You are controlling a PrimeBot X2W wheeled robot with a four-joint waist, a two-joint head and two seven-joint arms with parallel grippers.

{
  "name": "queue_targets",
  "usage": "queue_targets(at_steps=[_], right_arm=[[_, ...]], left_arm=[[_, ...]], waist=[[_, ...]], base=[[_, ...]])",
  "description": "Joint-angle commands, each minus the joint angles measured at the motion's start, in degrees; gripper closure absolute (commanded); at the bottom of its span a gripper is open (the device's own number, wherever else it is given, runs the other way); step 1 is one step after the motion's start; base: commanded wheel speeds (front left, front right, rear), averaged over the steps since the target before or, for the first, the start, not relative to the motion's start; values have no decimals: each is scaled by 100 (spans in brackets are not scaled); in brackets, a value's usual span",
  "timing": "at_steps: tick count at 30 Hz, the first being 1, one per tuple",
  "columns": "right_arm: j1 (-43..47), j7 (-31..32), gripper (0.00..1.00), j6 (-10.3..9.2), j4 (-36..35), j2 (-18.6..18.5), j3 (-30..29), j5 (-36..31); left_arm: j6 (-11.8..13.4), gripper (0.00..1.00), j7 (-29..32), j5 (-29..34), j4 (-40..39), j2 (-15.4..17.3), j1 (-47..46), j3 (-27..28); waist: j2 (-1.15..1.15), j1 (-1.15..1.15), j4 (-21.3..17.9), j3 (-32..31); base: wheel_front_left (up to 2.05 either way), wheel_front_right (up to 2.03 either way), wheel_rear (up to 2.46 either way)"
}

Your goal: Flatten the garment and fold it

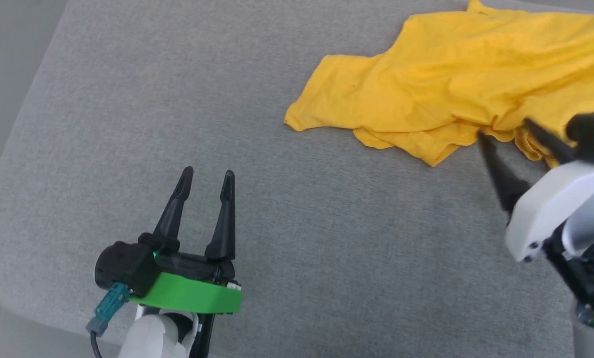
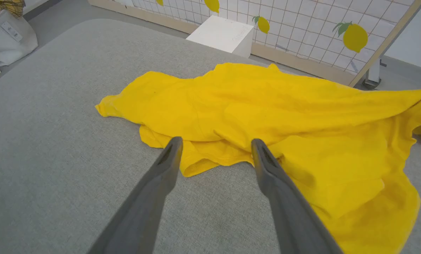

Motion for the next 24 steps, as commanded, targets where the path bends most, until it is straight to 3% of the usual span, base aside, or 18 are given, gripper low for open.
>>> queue_targets(at_steps=[1, 14, 15, 16, 17, 24], right_arm=[[48, -40, 0, -9, 46, -62, 70, 15], [-502, -400, 0, -9, 1441, -592, 901, -150], [-557, -374, 5, -9, 1593, -620, 921, -203], [-598, -359, 68, -9, 1693, -656, 951, -250], [-647, -356, 100, -9, 1792, -669, 940, -300], [-714, -135, 100, -9, 1677, -717, 1072, -49]], left_arm=[[-42, 0, -20, -4, -30, -27, -16, -17], [-23, 0, -21, -211, 17, -27, -309, -134], [-16, 0, -21, -227, 21, -27, -324, -148], [-10, 0, -21, -236, 26, -27, -334, -158], [0, 0, -21, -245, 31, -27, -345, -168], [31, 0, -21, -206, 85, -27, -379, -132]], waist=[[0, 0, 27, 70], [0, 0, 503, 599], [0, 0, 524, 613], [0, 0, 536, 620], [0, 0, 546, 629], [0, 0, 364, 439]], base=[[0, 0, 0], [0, 0, 0], [0, 0, 0], [0, 0, 0], [0, 0, 0], [0, 0, 0]])
